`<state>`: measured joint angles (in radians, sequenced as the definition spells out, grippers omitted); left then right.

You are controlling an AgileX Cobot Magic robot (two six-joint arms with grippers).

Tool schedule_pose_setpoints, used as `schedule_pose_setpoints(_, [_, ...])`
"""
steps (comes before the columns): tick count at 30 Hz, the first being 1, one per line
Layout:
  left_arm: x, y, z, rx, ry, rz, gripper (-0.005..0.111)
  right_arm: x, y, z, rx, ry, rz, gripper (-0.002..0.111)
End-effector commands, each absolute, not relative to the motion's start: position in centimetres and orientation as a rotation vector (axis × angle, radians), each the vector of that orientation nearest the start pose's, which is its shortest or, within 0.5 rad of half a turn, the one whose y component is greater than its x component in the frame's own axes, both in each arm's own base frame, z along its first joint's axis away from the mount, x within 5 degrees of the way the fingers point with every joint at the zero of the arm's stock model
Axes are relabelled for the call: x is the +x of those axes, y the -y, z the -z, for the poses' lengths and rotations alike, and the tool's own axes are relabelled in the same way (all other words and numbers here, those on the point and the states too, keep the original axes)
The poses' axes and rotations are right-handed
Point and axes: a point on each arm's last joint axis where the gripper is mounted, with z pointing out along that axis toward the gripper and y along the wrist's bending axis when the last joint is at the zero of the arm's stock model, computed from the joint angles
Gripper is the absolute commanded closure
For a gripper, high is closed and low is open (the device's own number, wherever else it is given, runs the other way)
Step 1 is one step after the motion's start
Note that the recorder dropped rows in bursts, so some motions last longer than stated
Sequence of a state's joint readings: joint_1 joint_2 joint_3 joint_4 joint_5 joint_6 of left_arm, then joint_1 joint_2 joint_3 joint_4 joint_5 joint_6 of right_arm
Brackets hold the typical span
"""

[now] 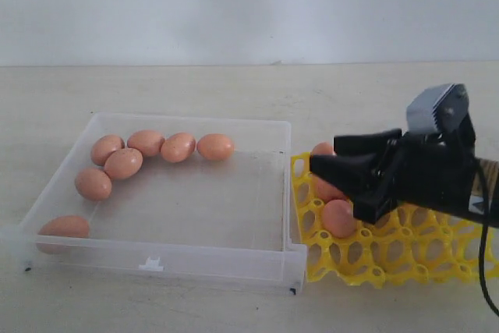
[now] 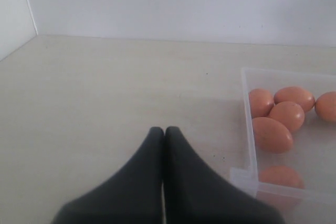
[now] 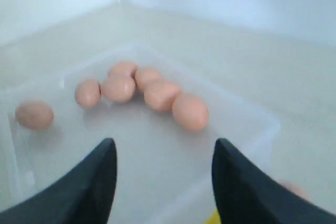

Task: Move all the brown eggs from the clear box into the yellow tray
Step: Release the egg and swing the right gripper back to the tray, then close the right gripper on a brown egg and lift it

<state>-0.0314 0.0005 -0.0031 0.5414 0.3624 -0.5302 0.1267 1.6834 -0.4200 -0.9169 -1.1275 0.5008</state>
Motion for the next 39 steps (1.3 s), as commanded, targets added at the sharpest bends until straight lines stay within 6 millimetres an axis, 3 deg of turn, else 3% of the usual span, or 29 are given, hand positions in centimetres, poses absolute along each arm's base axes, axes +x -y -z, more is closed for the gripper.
schedule_pose_setpoints(1, [5.3,-1.5,-18.5,-0.115,-1.789,-0.133,0.111,23.7,-11.1,-21.5,-0.633,-1.421,-0.823,0.078])
schedule_pose_setpoints(4, [5.3,-1.5,-18.5,-0.115,-1.789,-0.133,0.111,24.2,-14.4,-24.1,-0.767,-1.397,-0.775,0.105])
schedule_pose_setpoints(6, [5.3,-1.5,-18.5,-0.115,-1.789,-0.133,0.111,25.1,-17.1,-25.1,-0.890,-1.497,-0.635,0.108])
schedule_pose_setpoints(7, [5.3,-1.5,-18.5,-0.115,-1.789,-0.133,0.111,26.4,-18.9,-25.5,-1.009,-1.635,-0.368,0.108])
schedule_pose_setpoints(9, [5.3,-1.5,-18.5,-0.115,-1.789,-0.133,0.111,28.2,-20.9,-25.0,-1.169,-1.749,-0.057,0.108])
schedule_pose_setpoints(10, [5.3,-1.5,-18.5,-0.115,-1.789,-0.133,0.111,29.1,-21.0,-24.1,-1.222,-1.782,0.029,0.108])
schedule_pose_setpoints(11, [5.3,-1.5,-18.5,-0.115,-1.789,-0.133,0.111,31.2,-21.4,-22.5,-1.315,-1.836,0.186,0.108])
schedule_pose_setpoints(13, [5.3,-1.5,-18.5,-0.115,-1.789,-0.133,0.111,33.8,-22.4,-21.7,-1.267,-2.059,0.299,0.108])
schedule_pose_setpoints(14, [5.3,-1.5,-18.5,-0.115,-1.789,-0.133,0.111,34.6,-23.0,-22.0,-1.273,-2.140,0.295,0.108])
schedule_pose_setpoints(15, [5.3,-1.5,-18.5,-0.115,-1.789,-0.133,0.111,35.0,-24.0,-21.8,-1.473,-2.218,0.270,0.108])
schedule_pose_setpoints(16, [5.3,-1.5,-18.5,-0.115,-1.789,-0.133,0.111,35.2,-25.4,-21.6,-1.620,-2.222,0.141,0.108])
schedule_pose_setpoints(19, [5.3,-1.5,-18.5,-0.115,-1.789,-0.133,0.111,35.5,-28.2,-21.6,-1.809,-2.048,-0.129,0.105])
schedule_pose_setpoints(21, [5.3,-1.5,-18.5,-0.115,-1.789,-0.133,0.111,35.5,-28.8,-20.5,-1.904,-1.960,-0.175,0.085])
schedule_pose_setpoints(22, [5.3,-1.5,-18.5,-0.115,-1.789,-0.133,0.111,35.8,-28.9,-19.5,-1.929,-1.947,-0.157,0.069])
schedule_pose_setpoints(24, [5.3,-1.5,-18.5,-0.115,-1.789,-0.133,0.111,36.3,-29.1,-18.7,-1.911,-1.943,-0.122,0.056])
schedule_pose_setpoints(26, [5.3,-1.5,-18.5,-0.115,-1.789,-0.133,0.111,36.8,-29.3,-18.3,-1.847,-1.958,-0.112,0.053])
schedule_pose_setpoints(39, [5.3,-1.5,-18.5,-0.115,-1.789,-0.133,0.111,38.6,-30.3,-15.7,-1.689,-1.923,-0.074,0.053])
